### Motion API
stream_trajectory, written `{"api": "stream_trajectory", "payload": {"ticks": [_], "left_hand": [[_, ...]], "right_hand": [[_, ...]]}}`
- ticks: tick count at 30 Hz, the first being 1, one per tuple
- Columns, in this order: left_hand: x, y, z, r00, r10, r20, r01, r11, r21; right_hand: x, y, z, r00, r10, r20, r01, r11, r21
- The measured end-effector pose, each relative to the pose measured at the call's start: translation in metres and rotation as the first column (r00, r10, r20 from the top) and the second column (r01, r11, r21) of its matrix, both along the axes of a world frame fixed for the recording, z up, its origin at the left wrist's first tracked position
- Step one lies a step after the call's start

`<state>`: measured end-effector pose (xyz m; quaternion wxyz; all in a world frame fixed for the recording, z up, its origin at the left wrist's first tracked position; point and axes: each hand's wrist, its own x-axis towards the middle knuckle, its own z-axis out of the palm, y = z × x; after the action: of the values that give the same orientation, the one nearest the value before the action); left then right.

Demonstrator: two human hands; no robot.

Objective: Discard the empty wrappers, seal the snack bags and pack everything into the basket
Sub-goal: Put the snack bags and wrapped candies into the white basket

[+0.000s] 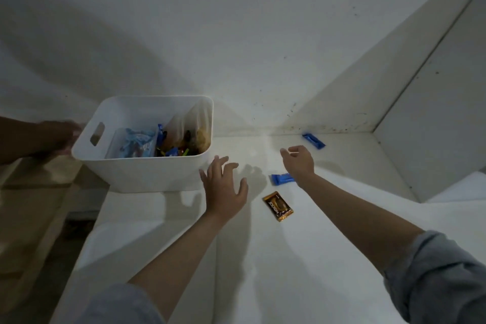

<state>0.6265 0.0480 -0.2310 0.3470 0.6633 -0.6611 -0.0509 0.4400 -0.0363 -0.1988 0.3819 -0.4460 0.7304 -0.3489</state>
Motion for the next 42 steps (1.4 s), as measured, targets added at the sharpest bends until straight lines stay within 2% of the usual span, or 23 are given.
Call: {"api": "stream_trajectory", "payload": {"ticks": [2,6,9,12,16,18,21,24,27,29,32,34,37,42], "left_hand": [[-0.026,0.002,-0.014,0.997,-0.048,0.054,0.043,0.995,0.09],[-0.074,0.0,-0.047,0.989,-0.136,0.058,0.116,0.958,0.261],[-0.105,-0.007,-0.072,0.974,-0.211,0.077,0.153,0.873,0.464],[-0.126,-0.023,-0.091,0.953,-0.26,0.158,0.125,0.808,0.576],[-0.124,-0.048,-0.114,0.938,-0.21,0.274,0.01,0.809,0.588],[-0.116,-0.06,-0.12,0.959,-0.124,0.256,-0.045,0.822,0.567],[-0.105,-0.069,-0.126,0.974,-0.059,0.219,-0.042,0.903,0.427],[-0.104,-0.071,-0.133,0.975,-0.089,0.203,0.036,0.967,0.252],[-0.111,-0.069,-0.13,0.953,-0.112,0.282,0.075,0.987,0.142],[-0.114,-0.07,-0.125,0.931,-0.128,0.341,0.073,0.983,0.167],[-0.114,-0.064,-0.12,0.919,-0.146,0.365,0.041,0.959,0.28],[-0.11,-0.051,-0.118,0.949,-0.153,0.277,0.05,0.937,0.346],[-0.098,-0.03,-0.105,0.984,-0.112,0.139,0.052,0.923,0.381],[-0.065,-0.014,-0.049,0.999,-0.03,0.011,0.027,0.978,0.206]], "right_hand": [[-0.032,0.0,-0.014,0.996,0.016,-0.086,-0.014,1.0,0.021],[-0.08,-0.009,-0.045,0.953,0.087,-0.289,-0.068,0.995,0.075],[-0.102,-0.027,-0.069,0.904,0.179,-0.389,-0.134,0.981,0.141],[-0.119,-0.053,-0.091,0.816,0.282,-0.504,-0.209,0.958,0.197],[-0.132,-0.099,-0.106,0.702,0.416,-0.579,-0.302,0.909,0.287],[-0.136,-0.122,-0.113,0.682,0.457,-0.571,-0.319,0.888,0.331],[-0.137,-0.142,-0.123,0.658,0.494,-0.568,-0.324,0.867,0.379],[-0.132,-0.138,-0.129,0.628,0.427,-0.651,-0.32,0.904,0.284],[-0.123,-0.116,-0.138,0.591,0.32,-0.74,-0.376,0.921,0.098],[-0.117,-0.1,-0.142,0.595,0.277,-0.755,-0.376,0.926,0.043],[-0.111,-0.08,-0.134,0.594,0.353,-0.723,-0.383,0.914,0.131],[-0.11,-0.067,-0.127,0.623,0.405,-0.669,-0.409,0.898,0.163],[-0.108,-0.05,-0.111,0.741,0.428,-0.517,-0.387,0.902,0.191],[-0.072,-0.03,-0.058,0.84,0.389,-0.378,-0.405,0.914,0.042]]}}
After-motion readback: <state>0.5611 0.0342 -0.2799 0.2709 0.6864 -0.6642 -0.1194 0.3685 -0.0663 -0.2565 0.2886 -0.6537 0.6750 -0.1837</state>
